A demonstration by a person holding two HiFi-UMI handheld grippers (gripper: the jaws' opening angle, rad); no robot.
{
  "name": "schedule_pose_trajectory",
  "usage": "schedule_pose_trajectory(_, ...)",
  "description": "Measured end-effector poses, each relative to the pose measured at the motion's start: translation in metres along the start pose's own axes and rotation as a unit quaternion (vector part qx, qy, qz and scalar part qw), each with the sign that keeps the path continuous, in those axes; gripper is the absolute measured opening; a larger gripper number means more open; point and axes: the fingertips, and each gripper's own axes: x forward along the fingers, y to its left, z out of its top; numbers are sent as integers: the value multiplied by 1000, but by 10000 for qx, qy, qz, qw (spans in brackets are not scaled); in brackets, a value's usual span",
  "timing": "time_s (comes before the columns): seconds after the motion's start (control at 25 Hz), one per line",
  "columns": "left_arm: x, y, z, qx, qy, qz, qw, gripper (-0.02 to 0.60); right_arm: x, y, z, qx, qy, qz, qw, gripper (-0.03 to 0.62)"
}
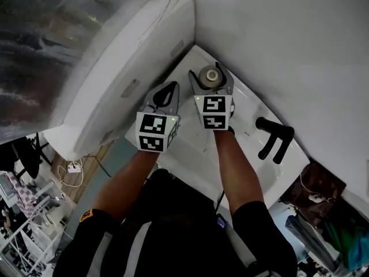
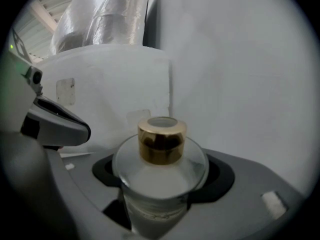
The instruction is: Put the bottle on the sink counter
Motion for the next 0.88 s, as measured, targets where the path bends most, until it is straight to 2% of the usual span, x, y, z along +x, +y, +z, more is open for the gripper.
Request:
schedule_pose_trajectory(0.52,1,1,2,-49,-46,-13,10000,-3,6,-1,2,-225,-45,-149,9996,345)
schedule_pose_trajectory(0.88,-7,0,3,-43,-99,-44,9999,-3,6,1,-9,-187,183,-219,9994,349)
